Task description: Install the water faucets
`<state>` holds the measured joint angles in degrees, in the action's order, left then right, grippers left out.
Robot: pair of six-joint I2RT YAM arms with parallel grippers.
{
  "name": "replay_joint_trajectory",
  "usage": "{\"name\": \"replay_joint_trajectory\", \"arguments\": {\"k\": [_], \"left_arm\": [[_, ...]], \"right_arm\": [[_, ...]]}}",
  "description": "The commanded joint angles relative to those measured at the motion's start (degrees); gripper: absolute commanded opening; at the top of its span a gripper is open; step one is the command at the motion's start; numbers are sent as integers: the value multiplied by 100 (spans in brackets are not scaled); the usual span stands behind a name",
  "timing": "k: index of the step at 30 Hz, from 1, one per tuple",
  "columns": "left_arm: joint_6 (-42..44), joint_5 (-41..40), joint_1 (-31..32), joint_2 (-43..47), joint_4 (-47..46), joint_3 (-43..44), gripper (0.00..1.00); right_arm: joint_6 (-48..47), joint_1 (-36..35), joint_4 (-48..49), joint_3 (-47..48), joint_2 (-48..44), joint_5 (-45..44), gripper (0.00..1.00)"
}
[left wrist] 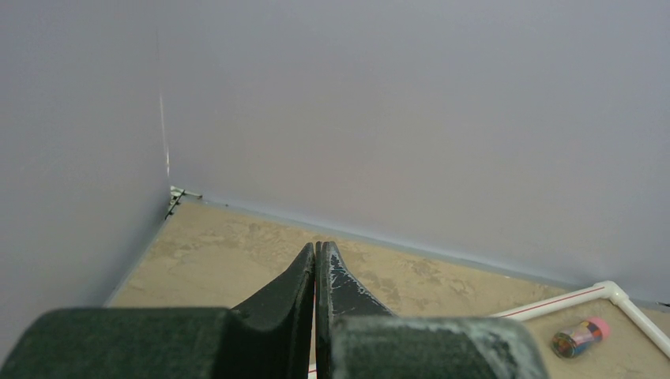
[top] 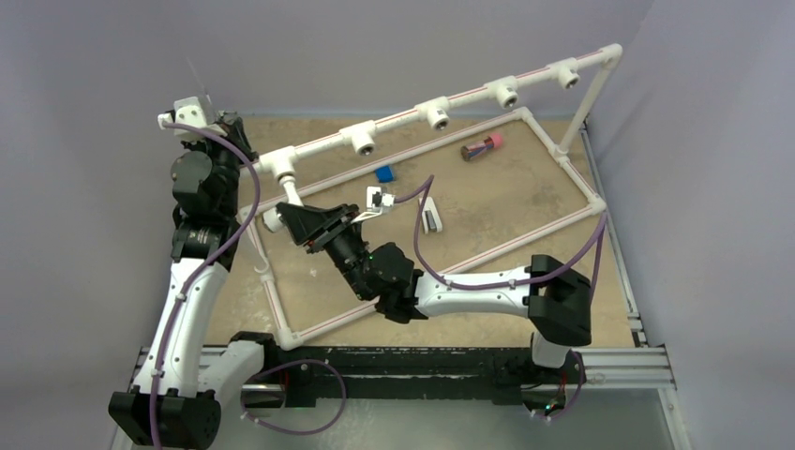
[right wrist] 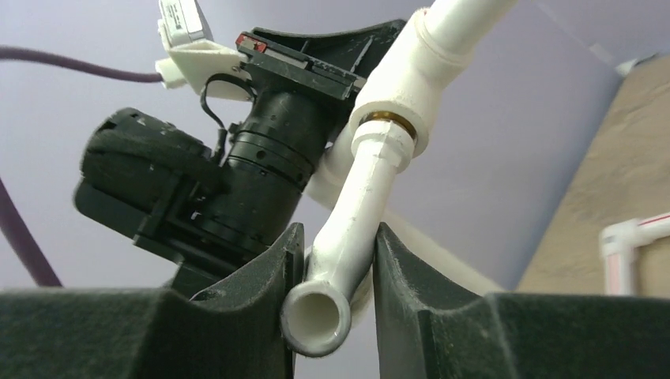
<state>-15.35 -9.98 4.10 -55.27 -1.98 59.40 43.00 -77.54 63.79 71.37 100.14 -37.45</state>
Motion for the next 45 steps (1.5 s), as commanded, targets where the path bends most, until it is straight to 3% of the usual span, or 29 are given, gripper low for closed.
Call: {"name": "replay_joint_trajectory", "arguments": {"k": [1,6,12,16,22,32,39,45], "left_arm": [[-91,603,126,-175,1632,-446,0],[-82,602,126,-177,1639,-446,0],[-82,585,126,-185,1639,-446,0],[-77,585,120,-203,1639,-442,0],[-73,572,118,-203,1641,-446,0],[-80,584,118,-204,1647,-429,0],[-82,602,118,-186,1654,-429,0],[-82,602,118,-195,1650,-429,0]], "right_arm": [[2208,97,1244,161,18,1399,6],[1845,105,1184,27,-200,1443,28],[1168,150,657,-412,-658,1381,60],[804,195,186,-623,-951,1529,73],[-120,241,-550,-971,-1552,1360,78],[-2960,293,-2151,-426,-2444,1242,79],[-5761,192,-3634,716,-2312,1688,78],[-8650,-367,-4350,963,-2065,1254,79]]}}
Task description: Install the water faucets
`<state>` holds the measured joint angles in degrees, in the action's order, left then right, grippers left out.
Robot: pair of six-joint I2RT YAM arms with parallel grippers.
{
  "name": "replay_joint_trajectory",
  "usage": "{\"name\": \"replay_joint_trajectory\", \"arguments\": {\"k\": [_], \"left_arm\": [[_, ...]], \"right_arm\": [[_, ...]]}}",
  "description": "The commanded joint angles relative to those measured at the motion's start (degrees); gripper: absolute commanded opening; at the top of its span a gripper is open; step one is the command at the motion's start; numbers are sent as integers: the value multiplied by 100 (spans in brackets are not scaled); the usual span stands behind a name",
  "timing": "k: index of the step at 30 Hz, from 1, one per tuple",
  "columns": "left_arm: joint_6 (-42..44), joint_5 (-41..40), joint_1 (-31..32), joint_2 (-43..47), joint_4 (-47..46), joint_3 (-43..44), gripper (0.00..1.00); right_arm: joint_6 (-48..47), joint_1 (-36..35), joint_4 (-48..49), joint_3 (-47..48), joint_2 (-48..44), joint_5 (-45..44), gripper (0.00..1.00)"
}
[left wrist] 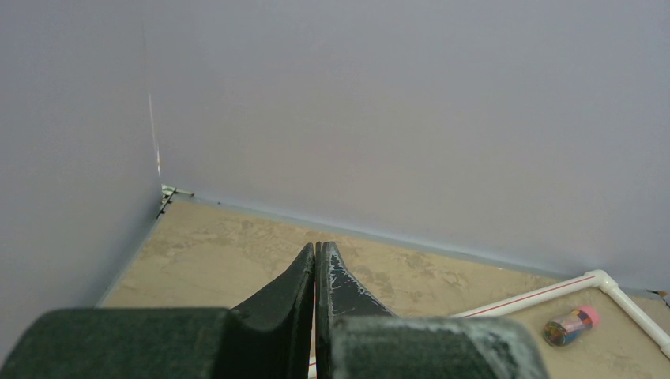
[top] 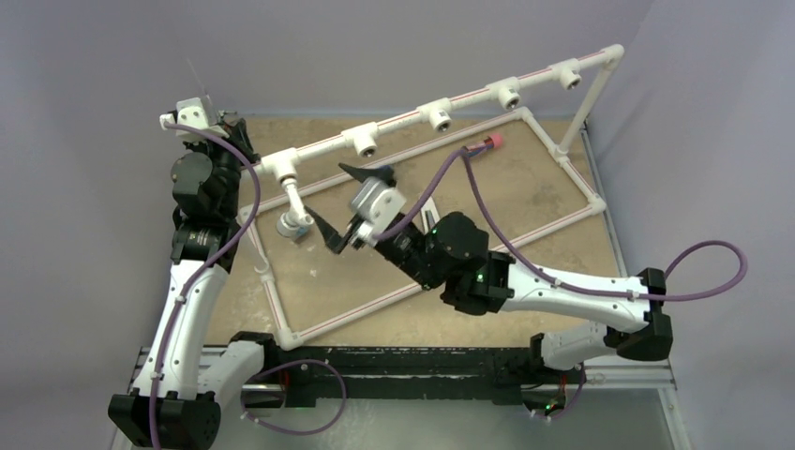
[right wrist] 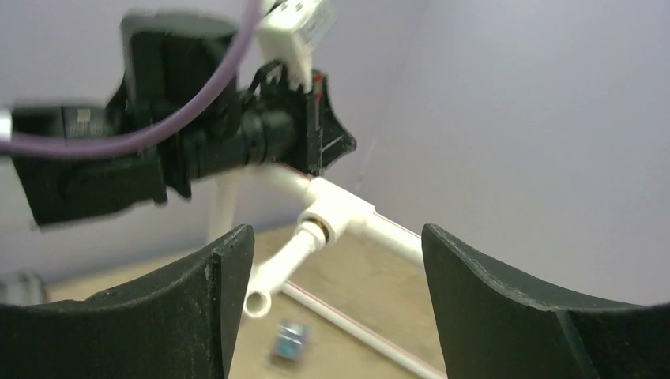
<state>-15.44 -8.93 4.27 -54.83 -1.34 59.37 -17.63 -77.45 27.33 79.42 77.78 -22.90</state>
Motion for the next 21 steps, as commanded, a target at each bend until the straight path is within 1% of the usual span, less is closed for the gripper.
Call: {"name": "replay_joint_trajectory", "arguments": {"k": [1,6,9,13,19,21], "left_arm": [[-73,500,100,-239,1581,-427,0],[-73,497,100,-231,1584,-424,0],[-73,497,100,-229,1583,-425,0],[-64,497,100,-221,1585,-418,0],[-64,504,96,-221,1586,-412,0],[-64,514,91,-213,1588,-416,0]], "right_arm": [[-3105,-499,-719,116,202,-346,80],[-5312,-739,-799,-103,416,-1028,80],[-6310,-770,-756,-240,497,-1302,80],[-7215,-821,-694,-351,587,-1521,80],[-8156,-873,-161,-543,854,-1676,79],[-8238,-889,-45,-487,967,-1718,78]]}}
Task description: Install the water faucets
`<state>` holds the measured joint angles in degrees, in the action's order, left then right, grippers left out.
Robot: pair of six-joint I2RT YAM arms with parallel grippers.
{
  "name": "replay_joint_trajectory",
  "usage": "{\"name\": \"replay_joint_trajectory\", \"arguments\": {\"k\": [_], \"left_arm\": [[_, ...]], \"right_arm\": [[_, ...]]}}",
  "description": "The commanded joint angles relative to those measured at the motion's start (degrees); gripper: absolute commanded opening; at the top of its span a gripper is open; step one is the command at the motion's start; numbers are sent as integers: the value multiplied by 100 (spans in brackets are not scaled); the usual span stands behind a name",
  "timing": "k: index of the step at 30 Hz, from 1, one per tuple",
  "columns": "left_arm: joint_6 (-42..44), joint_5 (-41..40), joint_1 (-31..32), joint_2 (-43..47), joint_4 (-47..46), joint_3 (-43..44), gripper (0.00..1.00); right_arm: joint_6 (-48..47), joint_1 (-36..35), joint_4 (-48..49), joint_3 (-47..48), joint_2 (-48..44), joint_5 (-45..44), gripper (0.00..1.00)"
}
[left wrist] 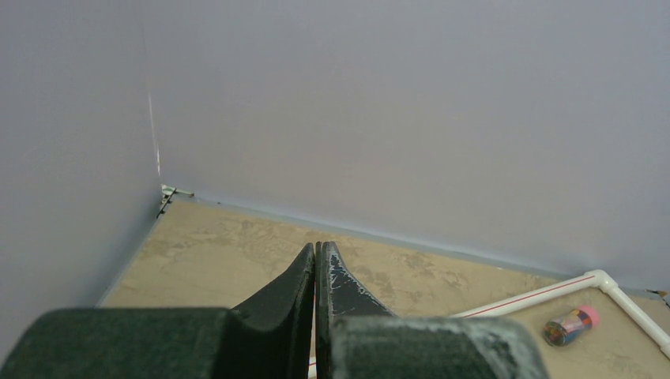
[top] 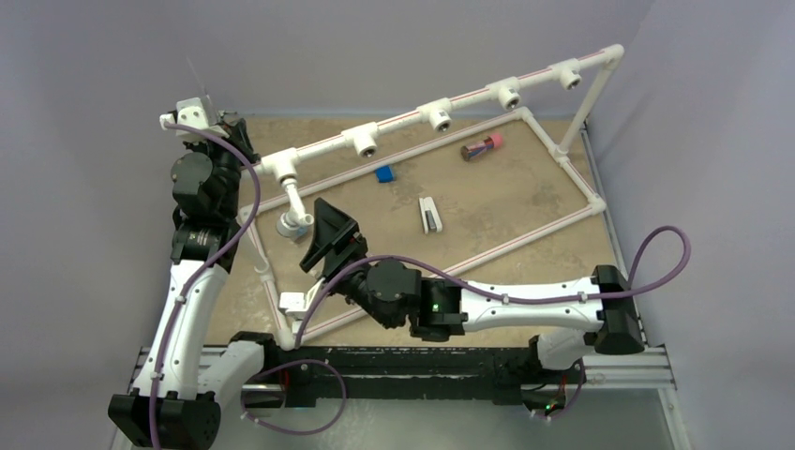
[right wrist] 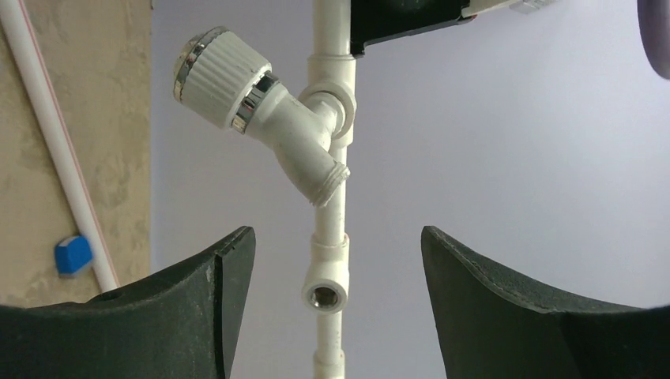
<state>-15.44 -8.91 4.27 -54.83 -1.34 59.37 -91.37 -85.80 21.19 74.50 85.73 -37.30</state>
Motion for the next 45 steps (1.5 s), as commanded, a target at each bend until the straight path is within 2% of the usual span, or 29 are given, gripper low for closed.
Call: {"name": "replay_joint_trajectory", "arguments": {"k": [1,22,32,38,45], "left_arm": [[-72,511,91,-217,1590,-418,0],[-82,537,100,-203,1585,-426,0],[-82,528,100,-204,1576,-428,0],[-82,517,100,-212,1570,-435,0],[-75,513,100,-213,1575,-435,0]], "right_arm": [[-931,-67,583,30,232,-317,77],[-1351,-69,1018,865,1331,-367,76],[-1315,152,1164,1094,1512,-396,64],[-1117,243,1457,1217,1658,-524,48],[-96,257,1662,1356,1868,-791,7]]}}
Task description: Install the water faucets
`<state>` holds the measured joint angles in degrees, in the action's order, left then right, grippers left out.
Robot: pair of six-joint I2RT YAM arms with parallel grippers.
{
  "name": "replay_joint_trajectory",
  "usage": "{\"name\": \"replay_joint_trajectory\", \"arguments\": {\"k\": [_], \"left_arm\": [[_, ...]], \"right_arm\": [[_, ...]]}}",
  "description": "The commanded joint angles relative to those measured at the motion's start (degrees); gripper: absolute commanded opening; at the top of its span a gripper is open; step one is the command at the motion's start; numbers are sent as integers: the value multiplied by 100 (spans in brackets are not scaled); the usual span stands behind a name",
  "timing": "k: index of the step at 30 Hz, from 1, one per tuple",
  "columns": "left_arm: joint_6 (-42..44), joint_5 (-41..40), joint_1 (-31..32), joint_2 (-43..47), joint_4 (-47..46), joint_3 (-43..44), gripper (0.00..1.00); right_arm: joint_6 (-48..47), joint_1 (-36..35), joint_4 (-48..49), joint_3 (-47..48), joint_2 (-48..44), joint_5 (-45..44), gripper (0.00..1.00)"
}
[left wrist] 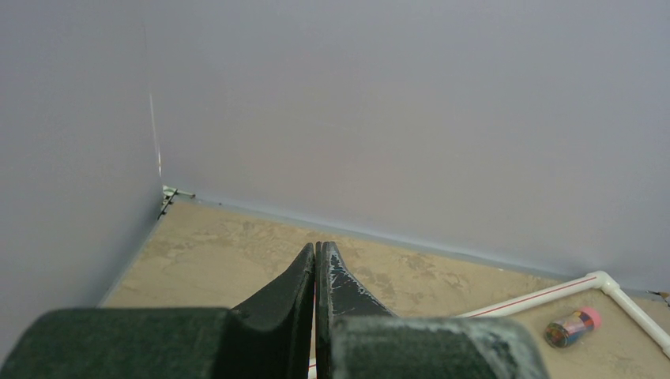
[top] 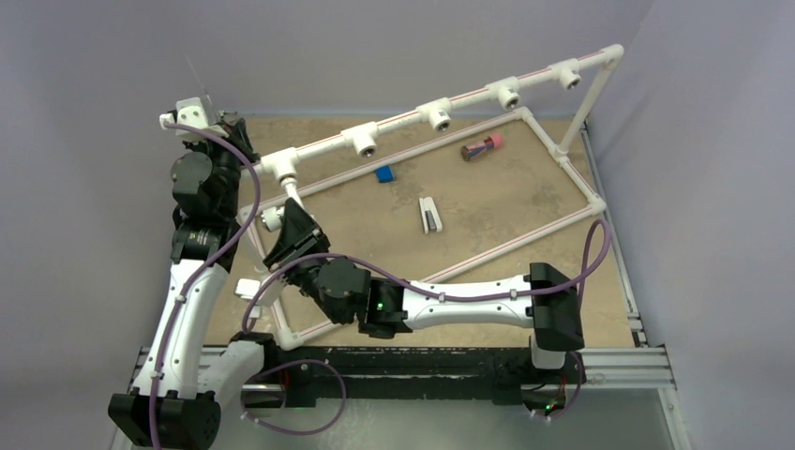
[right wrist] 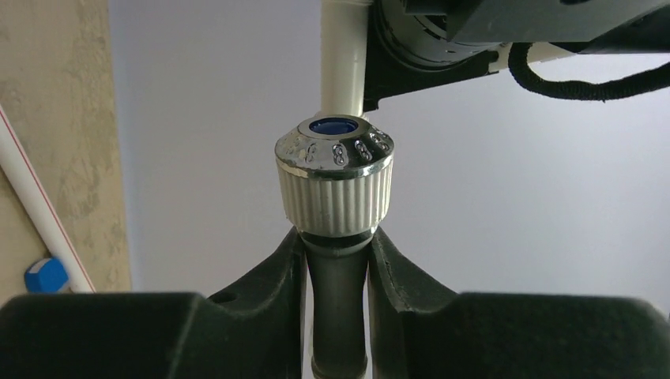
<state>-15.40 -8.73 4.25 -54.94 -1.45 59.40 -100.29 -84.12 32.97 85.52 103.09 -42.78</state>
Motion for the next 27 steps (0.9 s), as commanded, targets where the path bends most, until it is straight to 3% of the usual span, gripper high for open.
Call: {"name": "replay_joint_trajectory", "arguments": {"k": [1,6,20,27], "left_arm": [[-78,495,102,-202,1587,-438,0],[-77,495,102,-210,1587,-438,0],[-77,485,104,-210,1596,-429,0],[-77,499,102,-209,1596,-424,0]], "right_arm": [[958,88,612,232,147,-266,1],[2477,88,1456,40,141,-310,0],[8900,185,2926,-997,-238,725,0],[11640,297,4559,-1647,-274,806,0]]}}
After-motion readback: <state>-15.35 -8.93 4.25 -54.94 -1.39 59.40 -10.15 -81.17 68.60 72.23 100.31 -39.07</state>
